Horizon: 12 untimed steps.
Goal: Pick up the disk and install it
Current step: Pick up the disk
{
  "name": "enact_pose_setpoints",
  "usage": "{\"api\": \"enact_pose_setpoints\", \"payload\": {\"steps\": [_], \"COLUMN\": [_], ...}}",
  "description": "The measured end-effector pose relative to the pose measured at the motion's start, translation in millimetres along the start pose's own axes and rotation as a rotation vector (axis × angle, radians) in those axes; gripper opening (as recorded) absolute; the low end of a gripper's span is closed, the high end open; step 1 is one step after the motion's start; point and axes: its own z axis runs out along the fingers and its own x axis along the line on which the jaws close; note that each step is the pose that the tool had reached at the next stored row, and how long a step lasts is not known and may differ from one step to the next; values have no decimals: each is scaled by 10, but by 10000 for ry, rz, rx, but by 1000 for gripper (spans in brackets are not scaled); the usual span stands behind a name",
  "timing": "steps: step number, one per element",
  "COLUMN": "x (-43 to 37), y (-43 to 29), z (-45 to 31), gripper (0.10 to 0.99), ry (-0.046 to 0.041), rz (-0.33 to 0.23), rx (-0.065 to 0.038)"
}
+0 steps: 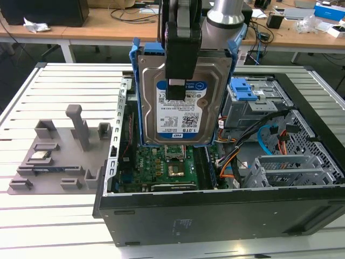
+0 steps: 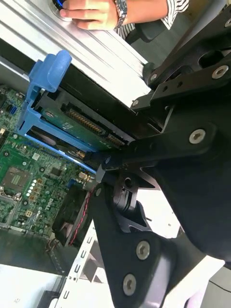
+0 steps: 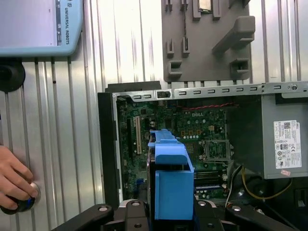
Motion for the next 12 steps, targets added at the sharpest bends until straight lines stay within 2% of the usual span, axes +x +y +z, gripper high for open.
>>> {"api": "enact_pose_setpoints", "payload": {"steps": [1, 4, 12], "x": [54, 116, 119], "y": [-4, -7, -10], "z": [1, 2, 2], "gripper": [361, 361, 361], "ry": [0, 2, 2], "rz": [-1, 0, -1], "rx": [0, 0, 0]}}
